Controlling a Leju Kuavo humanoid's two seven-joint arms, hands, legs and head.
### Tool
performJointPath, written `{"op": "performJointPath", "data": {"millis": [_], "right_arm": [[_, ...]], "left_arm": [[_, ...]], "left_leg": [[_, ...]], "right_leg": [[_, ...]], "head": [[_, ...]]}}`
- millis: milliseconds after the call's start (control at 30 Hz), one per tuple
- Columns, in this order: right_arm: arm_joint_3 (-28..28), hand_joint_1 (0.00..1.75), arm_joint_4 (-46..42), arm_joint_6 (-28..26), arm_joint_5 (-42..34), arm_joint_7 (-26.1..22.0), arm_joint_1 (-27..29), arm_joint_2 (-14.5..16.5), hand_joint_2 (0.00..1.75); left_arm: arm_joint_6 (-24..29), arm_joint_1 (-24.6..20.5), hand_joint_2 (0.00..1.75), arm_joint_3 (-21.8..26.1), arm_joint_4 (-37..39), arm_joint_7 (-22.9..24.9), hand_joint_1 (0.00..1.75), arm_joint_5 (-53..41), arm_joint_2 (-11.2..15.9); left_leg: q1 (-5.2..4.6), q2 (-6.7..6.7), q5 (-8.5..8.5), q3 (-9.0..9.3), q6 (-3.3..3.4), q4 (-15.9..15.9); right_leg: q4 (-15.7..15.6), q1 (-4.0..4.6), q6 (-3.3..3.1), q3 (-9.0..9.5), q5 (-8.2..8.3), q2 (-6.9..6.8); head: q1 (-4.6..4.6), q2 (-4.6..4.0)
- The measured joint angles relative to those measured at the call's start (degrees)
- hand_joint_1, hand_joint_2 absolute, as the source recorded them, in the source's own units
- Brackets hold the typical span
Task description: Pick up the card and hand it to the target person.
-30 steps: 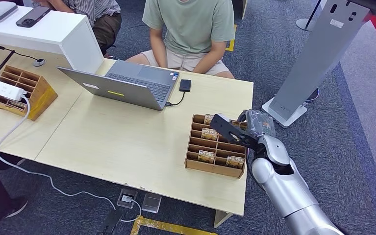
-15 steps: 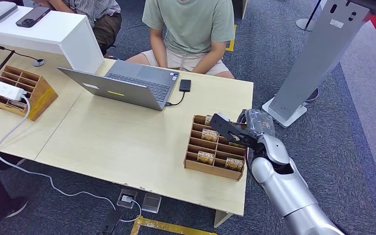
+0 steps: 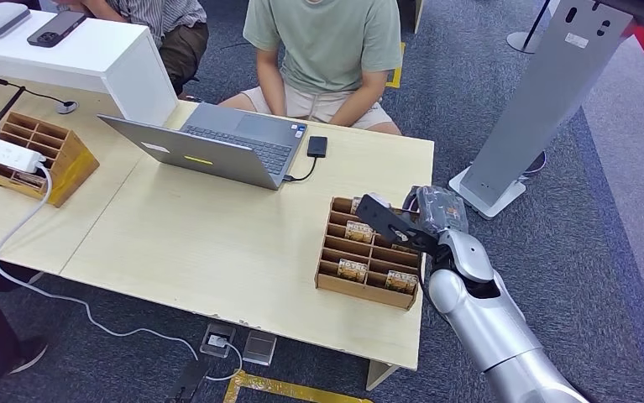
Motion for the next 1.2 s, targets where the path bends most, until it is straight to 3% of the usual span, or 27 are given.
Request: {"op": "performJointPath", "data": {"millis": [233, 600, 1200], "right_arm": [[-0.8, 1.40, -8.8, 1.4, 0.5, 1.6, 1.0, -2.0, 1.75], [-2.5, 1.38, -19.6, 3.0, 1.2, 3.0, 2.2, -3.9, 1.75], [-6.3, 1.33, -20.2, -1.3, 1.5, 1.1, -0.8, -3.3, 1.75]], "left_arm": [[0.0, 0.0, 0.00, 0.4, 0.0, -0.2, 0.00, 0.3, 0.0], [0.3, 0.1, 0.00, 0.8, 0.0, -0.1, 0.00, 0.7, -0.1], [1.3, 0.2, 0.00, 0.9, 0.0, 0.2, 0.00, 0.8, -1.2]], "left_leg": [[0.00, -0.06, 0.00, -0.03, 0.01, 0.0], [0.00, -0.10, 0.01, -0.01, 0.01, 0.0], [-0.02, -0.04, 0.01, 0.00, 0.01, 0.0]], "right_leg": [[0.0, 0.00, 0.01, -0.01, -0.02, -0.07], [0.0, 0.00, 0.01, 0.00, -0.03, -0.11], [0.0, -0.02, 0.01, -0.01, -0.01, -0.04]], "head": [[0.00, 0.00], [0.00, 0.00], [0.00, 0.00]]}}
